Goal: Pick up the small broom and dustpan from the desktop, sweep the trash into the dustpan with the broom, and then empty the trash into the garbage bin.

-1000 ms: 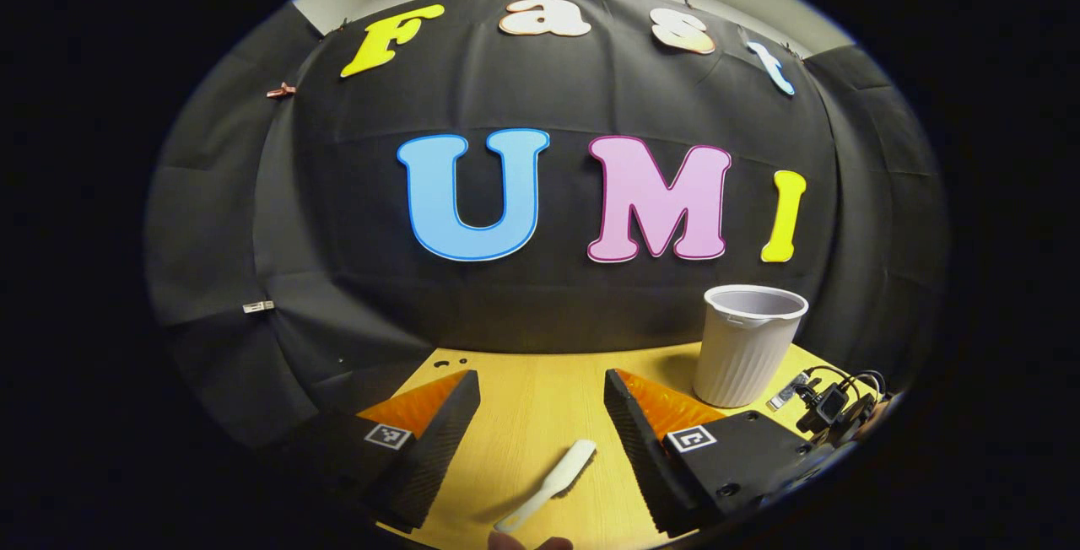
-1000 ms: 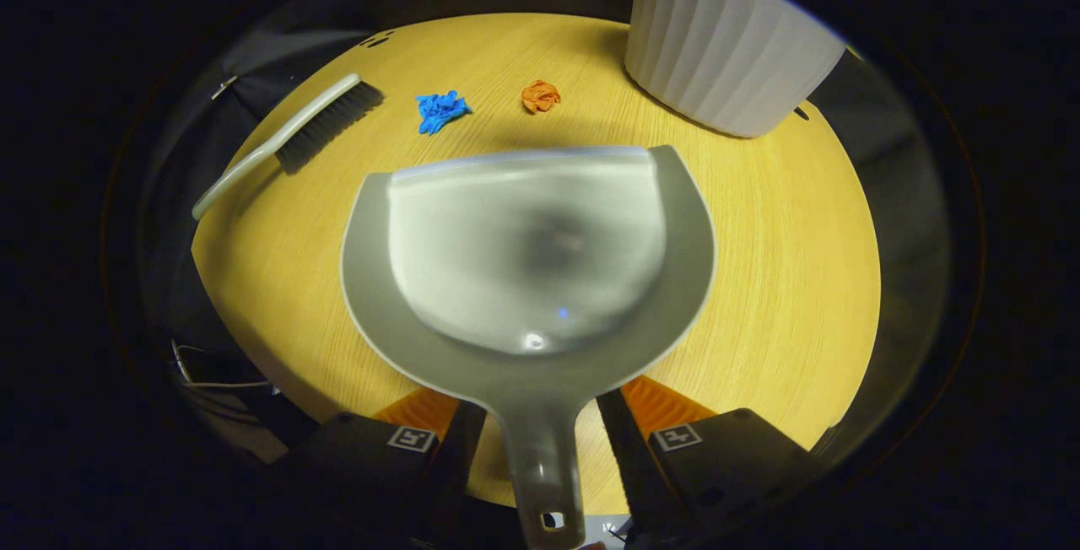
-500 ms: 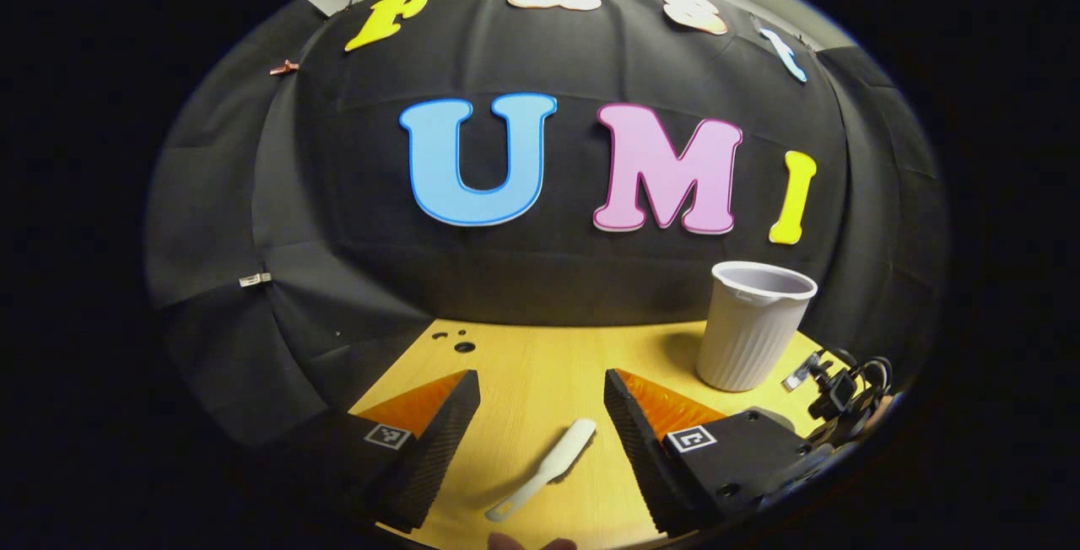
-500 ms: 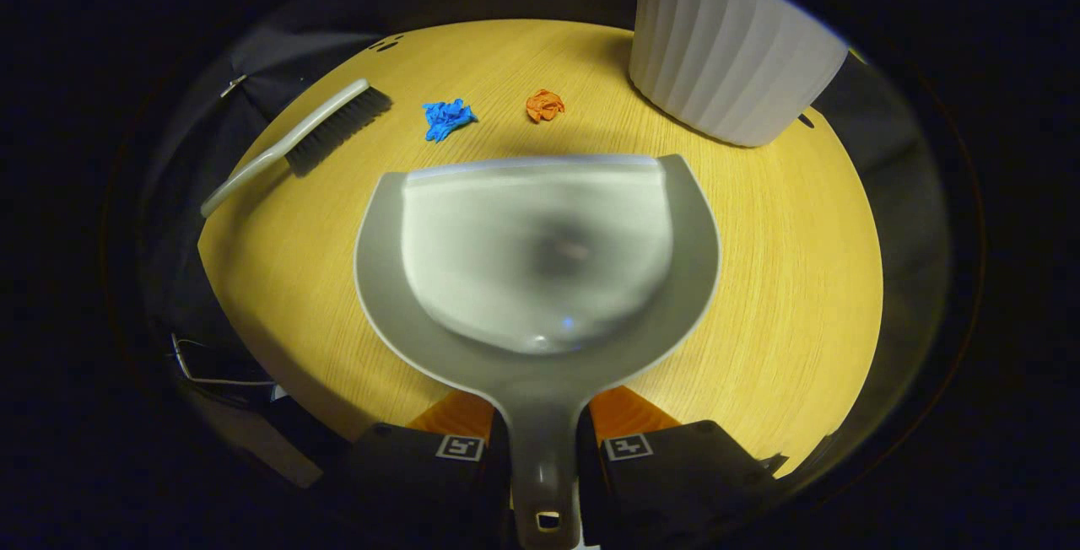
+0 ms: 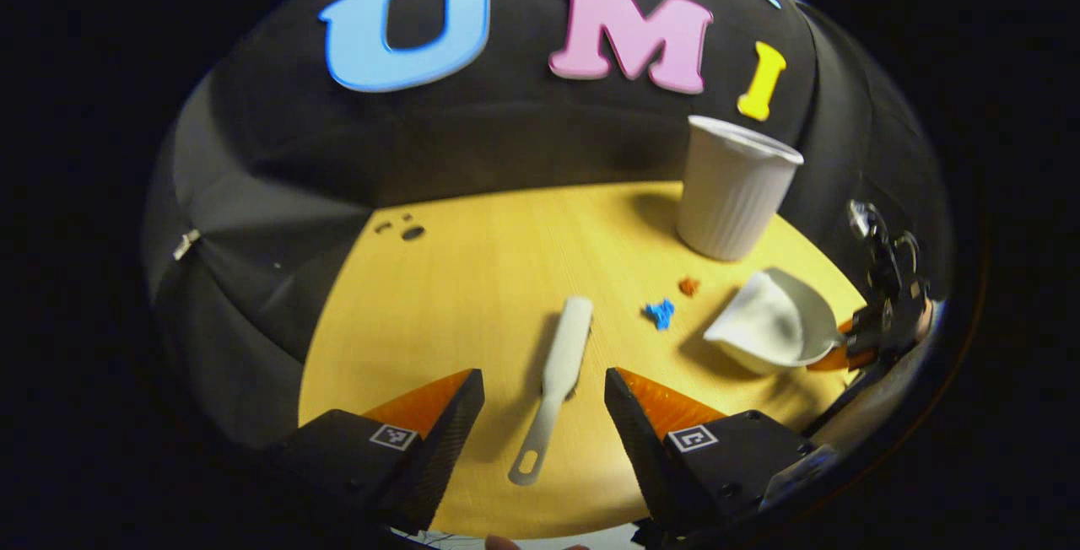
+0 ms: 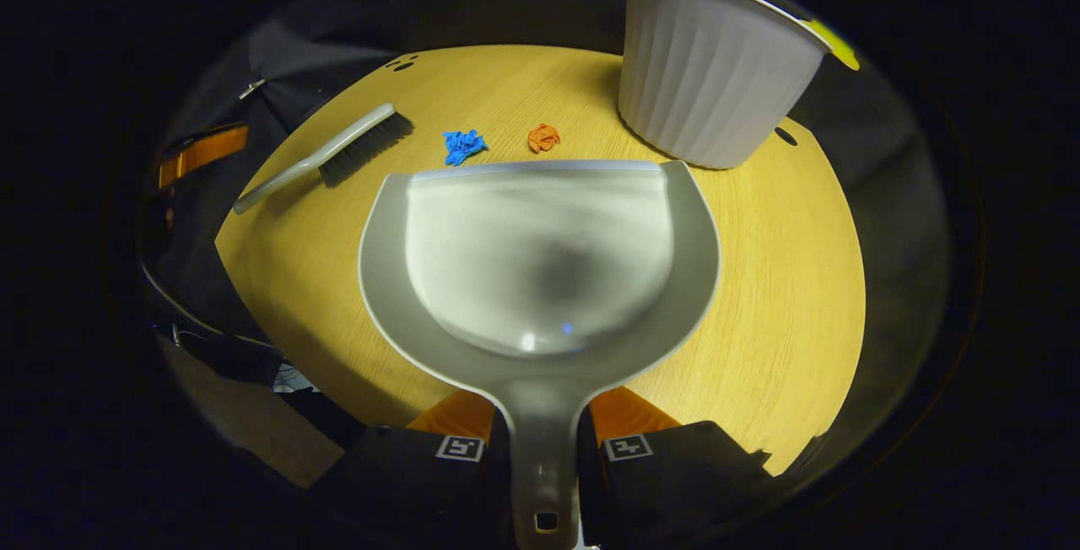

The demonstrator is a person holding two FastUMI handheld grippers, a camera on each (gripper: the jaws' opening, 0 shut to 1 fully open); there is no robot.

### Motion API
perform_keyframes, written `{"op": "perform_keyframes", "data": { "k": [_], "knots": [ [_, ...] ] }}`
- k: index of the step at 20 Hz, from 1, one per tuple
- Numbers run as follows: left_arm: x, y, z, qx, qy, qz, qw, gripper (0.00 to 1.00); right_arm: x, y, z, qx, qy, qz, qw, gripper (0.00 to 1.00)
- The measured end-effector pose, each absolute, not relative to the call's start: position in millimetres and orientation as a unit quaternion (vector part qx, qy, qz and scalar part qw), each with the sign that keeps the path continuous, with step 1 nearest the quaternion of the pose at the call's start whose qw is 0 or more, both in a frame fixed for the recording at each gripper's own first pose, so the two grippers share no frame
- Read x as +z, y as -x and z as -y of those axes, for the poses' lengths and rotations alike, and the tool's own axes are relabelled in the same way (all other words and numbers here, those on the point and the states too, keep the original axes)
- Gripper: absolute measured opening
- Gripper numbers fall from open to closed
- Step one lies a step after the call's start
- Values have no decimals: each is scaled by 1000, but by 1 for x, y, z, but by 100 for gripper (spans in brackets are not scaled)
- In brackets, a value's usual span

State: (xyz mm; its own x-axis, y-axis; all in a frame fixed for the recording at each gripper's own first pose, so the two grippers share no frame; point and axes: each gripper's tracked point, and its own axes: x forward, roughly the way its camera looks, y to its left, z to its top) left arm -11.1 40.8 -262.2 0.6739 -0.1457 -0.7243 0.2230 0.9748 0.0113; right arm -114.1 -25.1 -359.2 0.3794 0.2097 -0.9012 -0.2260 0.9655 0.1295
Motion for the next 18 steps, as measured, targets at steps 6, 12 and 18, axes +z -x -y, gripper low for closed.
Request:
{"op": "perform_keyframes", "data": {
  "k": [6,12,18],
  "knots": [
    [-329,15,-54,-127,-80,-498,854,88,-352,124,45,115,15,-539,835,36],
    [-377,2,-53,-129,-85,-558,815,81,-351,134,53,105,10,-545,832,36],
    [-393,-12,-50,-132,-112,-572,801,69,-347,143,52,121,19,-574,810,36]
  ]
}}
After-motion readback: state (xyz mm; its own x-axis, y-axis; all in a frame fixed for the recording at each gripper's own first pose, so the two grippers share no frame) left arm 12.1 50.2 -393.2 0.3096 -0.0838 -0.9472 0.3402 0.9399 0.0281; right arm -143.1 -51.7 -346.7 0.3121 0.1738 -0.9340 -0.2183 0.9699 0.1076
